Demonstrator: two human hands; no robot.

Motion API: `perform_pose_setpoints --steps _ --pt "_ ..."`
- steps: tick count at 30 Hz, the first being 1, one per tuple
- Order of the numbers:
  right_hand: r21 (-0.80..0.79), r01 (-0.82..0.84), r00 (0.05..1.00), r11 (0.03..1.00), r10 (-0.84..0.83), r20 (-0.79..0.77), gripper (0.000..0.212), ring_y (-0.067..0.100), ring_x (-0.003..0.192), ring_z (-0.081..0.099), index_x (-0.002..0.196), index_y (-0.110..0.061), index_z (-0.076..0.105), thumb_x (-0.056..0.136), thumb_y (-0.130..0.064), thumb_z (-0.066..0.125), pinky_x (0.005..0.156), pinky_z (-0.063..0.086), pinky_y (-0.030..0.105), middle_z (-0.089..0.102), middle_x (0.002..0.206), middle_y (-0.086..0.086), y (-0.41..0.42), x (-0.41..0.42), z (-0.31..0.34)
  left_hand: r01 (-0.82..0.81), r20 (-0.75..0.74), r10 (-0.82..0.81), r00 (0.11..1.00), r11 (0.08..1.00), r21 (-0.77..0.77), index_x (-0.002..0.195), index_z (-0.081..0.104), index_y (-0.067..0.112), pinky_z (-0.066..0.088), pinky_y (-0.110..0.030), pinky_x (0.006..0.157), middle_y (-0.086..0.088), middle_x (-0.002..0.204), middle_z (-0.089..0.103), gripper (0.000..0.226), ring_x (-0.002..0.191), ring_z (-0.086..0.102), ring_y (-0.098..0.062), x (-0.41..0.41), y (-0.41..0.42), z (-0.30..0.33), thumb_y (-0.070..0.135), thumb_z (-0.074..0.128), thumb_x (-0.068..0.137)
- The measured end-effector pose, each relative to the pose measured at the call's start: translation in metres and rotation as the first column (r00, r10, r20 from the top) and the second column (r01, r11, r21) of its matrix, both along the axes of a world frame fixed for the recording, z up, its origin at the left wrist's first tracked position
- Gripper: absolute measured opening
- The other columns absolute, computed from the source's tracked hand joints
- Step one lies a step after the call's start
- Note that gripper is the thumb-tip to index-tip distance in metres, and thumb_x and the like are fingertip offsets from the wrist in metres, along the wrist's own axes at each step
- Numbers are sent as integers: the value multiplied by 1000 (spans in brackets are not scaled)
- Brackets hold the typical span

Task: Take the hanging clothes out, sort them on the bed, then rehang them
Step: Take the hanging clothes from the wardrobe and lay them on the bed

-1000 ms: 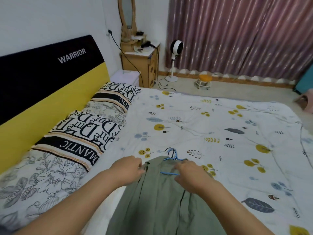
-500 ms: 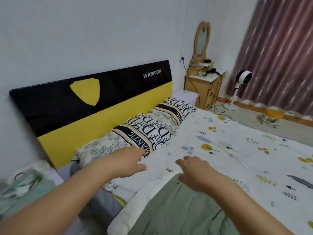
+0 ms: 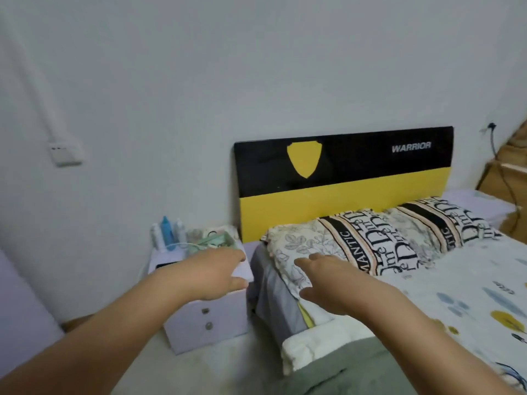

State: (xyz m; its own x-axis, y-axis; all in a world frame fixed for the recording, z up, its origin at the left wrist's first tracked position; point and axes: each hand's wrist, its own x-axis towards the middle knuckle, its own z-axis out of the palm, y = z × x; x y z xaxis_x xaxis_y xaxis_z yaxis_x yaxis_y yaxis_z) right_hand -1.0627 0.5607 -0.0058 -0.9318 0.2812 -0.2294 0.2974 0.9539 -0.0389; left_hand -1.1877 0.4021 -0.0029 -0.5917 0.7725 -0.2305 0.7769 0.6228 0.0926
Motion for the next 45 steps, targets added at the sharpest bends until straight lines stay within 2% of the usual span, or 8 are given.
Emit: perform_pose_setpoints --steps 4,10,18,27,31,34,39,45 --pt "-12 -158 986 987 157 -58 47 31 122 43 136 -17 36 92 -30 50 97 42 43 44 135 10 -66 -44 10 -139 -23 140 990 990 38 138 36 22 36 -27 100 0 142 42 51 127 43 -20 -16 -84 18 42 48 92" --pt "-49 -352 929 935 342 -144 51 27 128 41 140 -20 35 93 -34 51 103 39 37 41 142 8 -185 -110 26 -343 -63 342 937 939 2 142 28 23 34 -30 104 -3 144 36 55 130 39 -22 -42 -216 35 44 43 94" --pt "-101 -595 798 797 572 -190 52 27 128 41 143 -19 29 96 -32 47 101 38 36 37 142 7 -354 -183 32 -583 -43 583 811 812 24 145 22 23 32 -28 106 0 148 30 57 131 36 -18 -71 -399 46 45 40 96" --pt "-112 -790 613 602 775 -155 55 26 129 40 146 -21 23 97 -35 44 105 37 36 37 143 6 -484 -244 40 -803 15 811 585 576 151 143 27 26 39 -27 102 2 143 36 55 125 42 -14 -70 -527 47 43 45 94" --pt "-107 -870 493 482 857 -151 52 25 129 40 145 -21 26 98 -34 43 103 37 34 37 143 5 -532 -274 42 -869 16 879 477 469 160 143 29 25 35 -20 99 2 143 36 54 126 40 -13 -69 -571 53 43 45 94" --pt "-117 -916 398 383 903 -162 51 24 131 38 145 -19 28 98 -32 44 104 33 31 36 144 5 -564 -300 47 -908 -4 925 381 375 188 142 30 22 38 -24 100 -1 142 39 55 123 44 -15 -75 -601 60 41 47 94" --pt "-155 -960 265 233 933 -244 45 21 125 42 139 -15 35 98 -29 46 102 35 26 42 139 7 -614 -346 60 -941 -32 979 201 202 273 140 33 25 37 -23 100 1 142 39 53 124 43 -14 -92 -646 71 41 49 92" --pt "-145 -988 111 61 923 -367 51 20 124 44 145 -18 28 97 -24 46 99 37 26 42 140 6 -684 -375 73 -959 -46 999 21 33 281 139 35 24 37 -29 104 0 142 41 54 126 43 -15 -99 -691 65 44 49 92"
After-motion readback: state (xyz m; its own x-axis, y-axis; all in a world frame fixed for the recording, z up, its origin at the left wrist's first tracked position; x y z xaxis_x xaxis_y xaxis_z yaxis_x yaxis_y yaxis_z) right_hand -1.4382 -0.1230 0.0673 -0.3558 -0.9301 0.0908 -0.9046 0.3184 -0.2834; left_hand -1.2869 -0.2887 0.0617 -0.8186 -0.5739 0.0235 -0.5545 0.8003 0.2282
